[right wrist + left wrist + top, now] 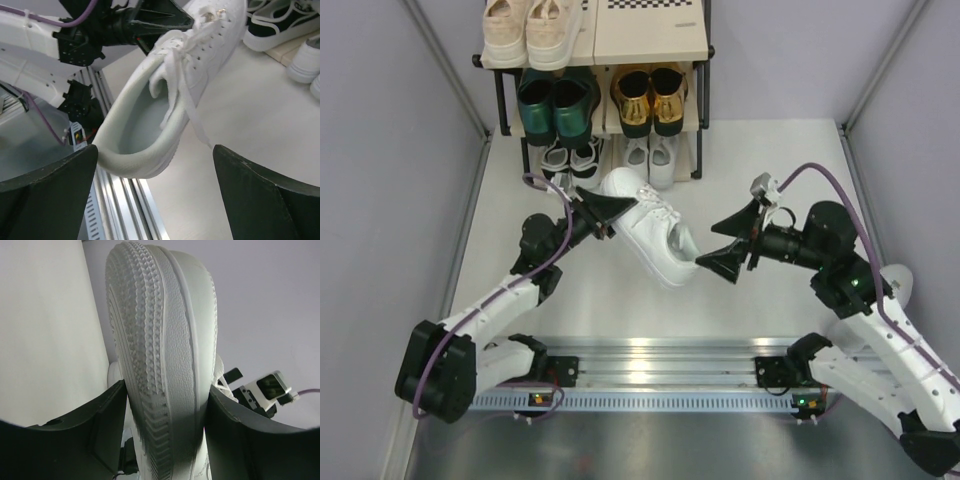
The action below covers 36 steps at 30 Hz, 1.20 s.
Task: Place and organize the shoes onto the shoe shelf
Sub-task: Pick up the shoe at the center of the board.
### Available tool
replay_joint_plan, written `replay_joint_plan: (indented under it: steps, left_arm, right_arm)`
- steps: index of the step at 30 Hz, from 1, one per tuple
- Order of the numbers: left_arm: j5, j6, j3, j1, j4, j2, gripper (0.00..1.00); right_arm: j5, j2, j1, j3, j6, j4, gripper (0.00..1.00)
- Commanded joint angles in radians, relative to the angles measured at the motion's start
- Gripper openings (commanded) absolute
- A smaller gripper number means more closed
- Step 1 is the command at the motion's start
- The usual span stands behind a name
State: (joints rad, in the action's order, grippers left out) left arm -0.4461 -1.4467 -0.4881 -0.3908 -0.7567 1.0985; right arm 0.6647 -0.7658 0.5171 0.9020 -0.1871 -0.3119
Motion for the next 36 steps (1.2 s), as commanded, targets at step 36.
replay_joint_plan:
  steps: [36]
  left_arm:
    - [0.142,-0.135,-0.158,-0.008,-0.21,-0.032,0.0]
  right_arm:
    - [-0.548,-0.115,0.356,0.041,-0.064,0.258,0.99]
